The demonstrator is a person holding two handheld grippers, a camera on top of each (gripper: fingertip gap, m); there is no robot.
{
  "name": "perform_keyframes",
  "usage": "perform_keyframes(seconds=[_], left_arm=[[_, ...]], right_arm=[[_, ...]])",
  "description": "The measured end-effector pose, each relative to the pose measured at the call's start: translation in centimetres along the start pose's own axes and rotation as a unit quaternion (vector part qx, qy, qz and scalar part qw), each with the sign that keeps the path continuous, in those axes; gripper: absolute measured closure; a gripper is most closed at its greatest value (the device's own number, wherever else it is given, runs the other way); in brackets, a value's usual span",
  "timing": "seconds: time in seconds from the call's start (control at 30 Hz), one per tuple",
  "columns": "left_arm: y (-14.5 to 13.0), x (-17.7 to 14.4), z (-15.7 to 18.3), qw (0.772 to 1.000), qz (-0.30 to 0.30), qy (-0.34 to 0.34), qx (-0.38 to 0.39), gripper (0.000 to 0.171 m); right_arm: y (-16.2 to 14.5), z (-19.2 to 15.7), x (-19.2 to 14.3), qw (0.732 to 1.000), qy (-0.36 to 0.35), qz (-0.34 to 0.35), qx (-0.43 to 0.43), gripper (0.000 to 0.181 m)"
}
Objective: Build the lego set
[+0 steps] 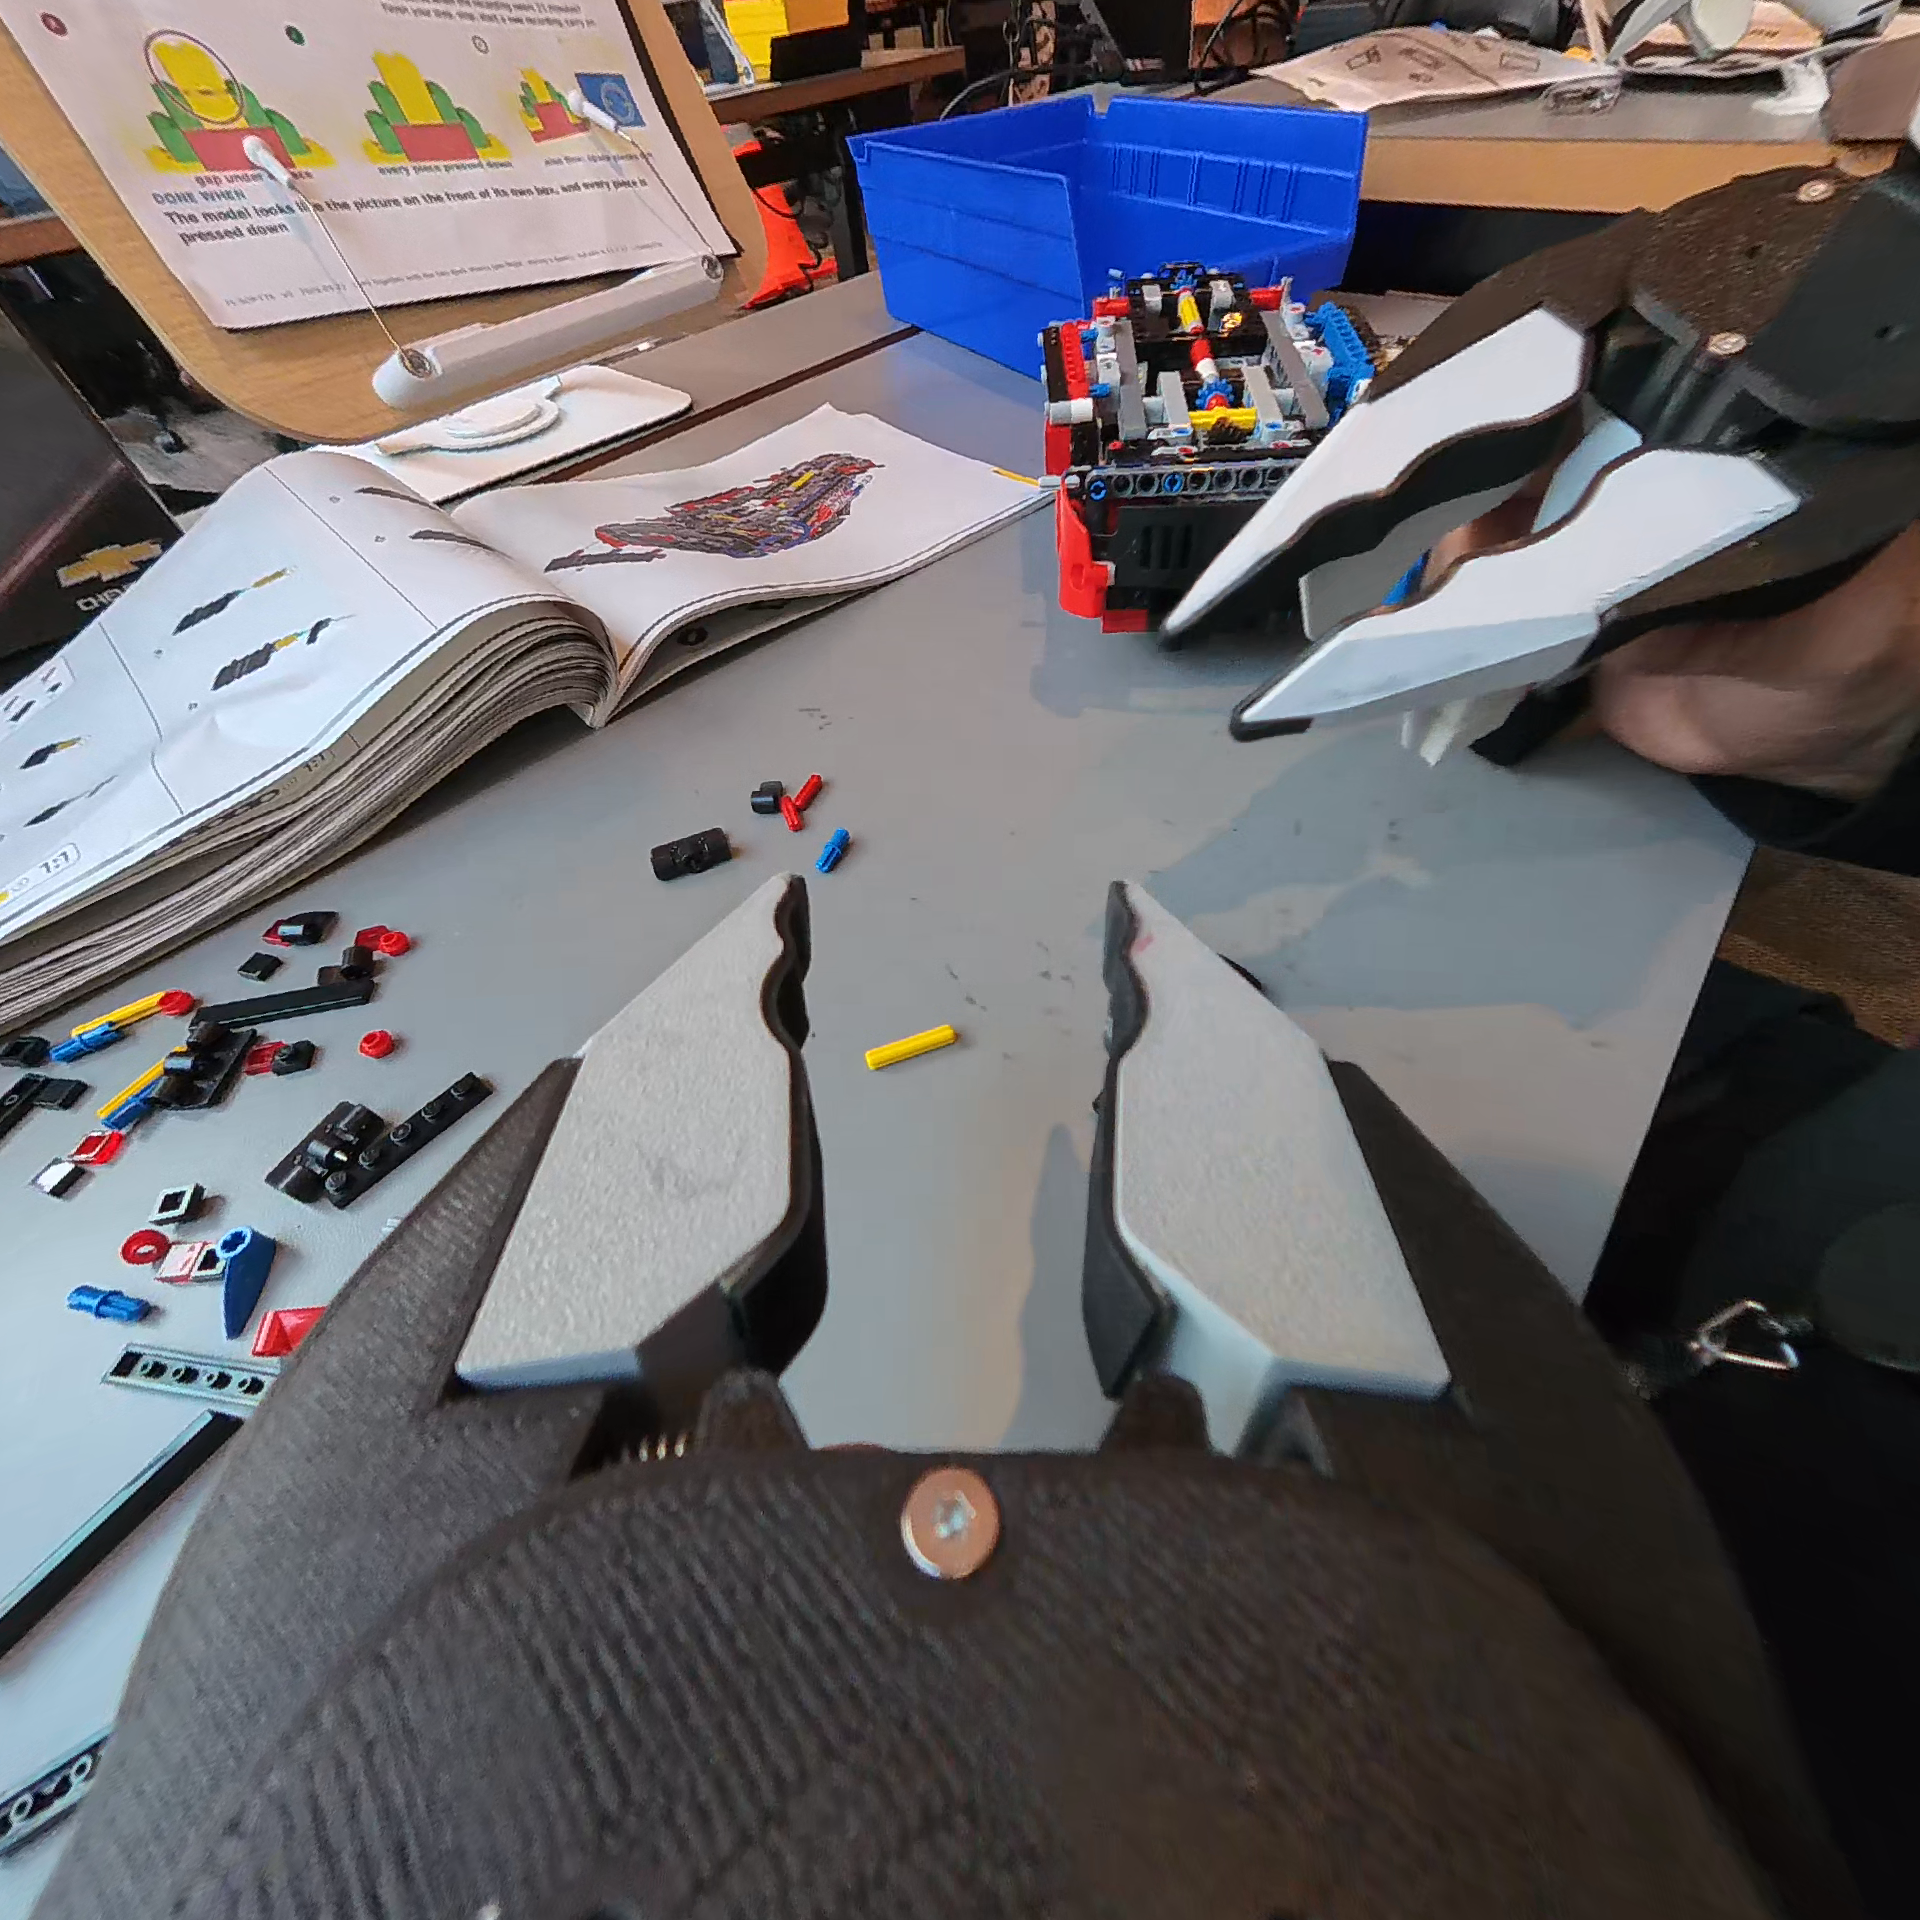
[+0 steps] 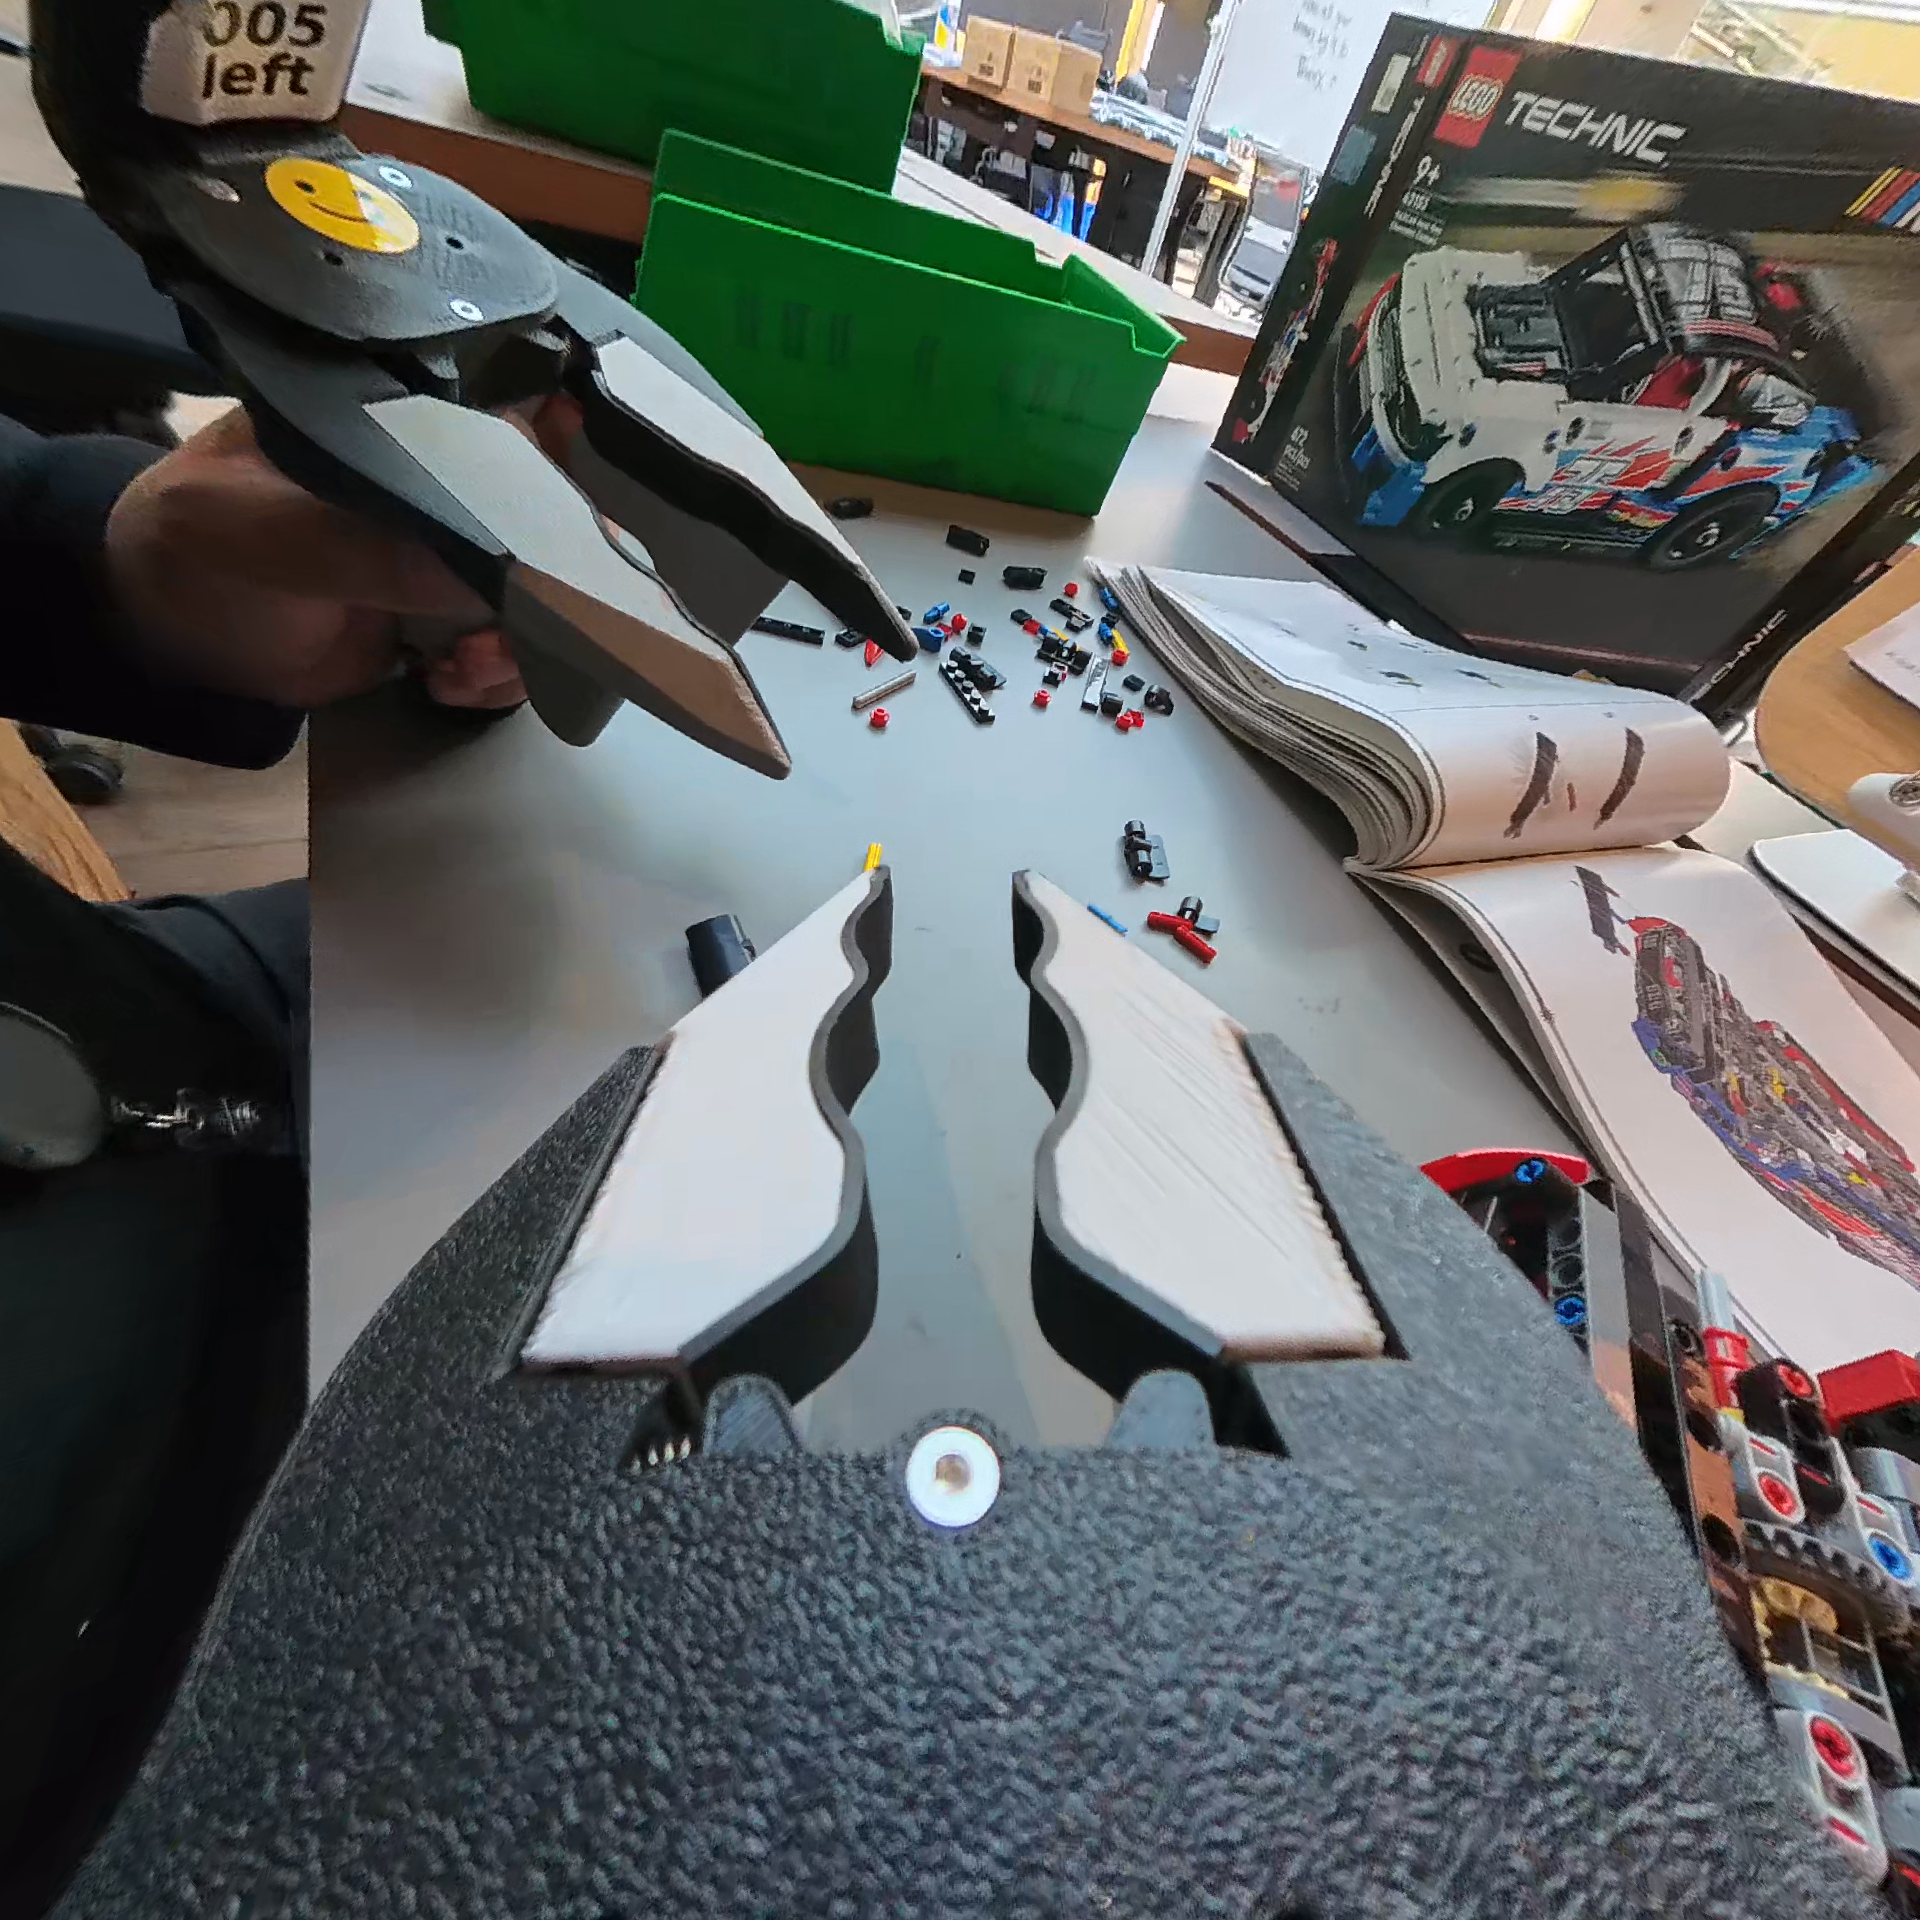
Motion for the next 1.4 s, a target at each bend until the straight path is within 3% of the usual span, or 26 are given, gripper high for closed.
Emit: perform_keyframes(seconds=[0.37,0.6,0.8,1.1,1.4], left_arm=[[0.5,0.8,-0.9,1.0,0.0,0.006,-0.024,0.116],[1.8,2.7,-3.9,0.998,-0.066,0.012,-0.016,0.107],[2.5,1.6,-4.7,0.998,-0.052,0.01,-0.036,0.109],[0.8,0.3,-3.9,0.997,-0.066,0.022,-0.02,0.111],[0.2,-1.5,-5.3,0.998,-0.027,0.049,-0.037,0.113]], right_arm=[[0.1,0.3,0.0,1.0,-0.005,0.007,0.005,0.158],[0.0,0.5,0.1,1.0,-0.013,0.002,0.006,0.158],[-0.1,0.9,0.1,1.0,-0.023,0.001,0.01,0.158],[-0.1,1.1,0.1,0.999,-0.034,-0.001,0.012,0.159],[-0.2,1.2,0.2,0.999,-0.048,-0.008,0.004,0.16]])
Point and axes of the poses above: each gripper's, where its closed fingertips meet, x out along the fingers, y out of its top, z = x × y across the jaws, the point moved 7 cm from there along -x, back along the fingers, and after that the axes turned 3 degrees about -z, right-handed, at the moved point
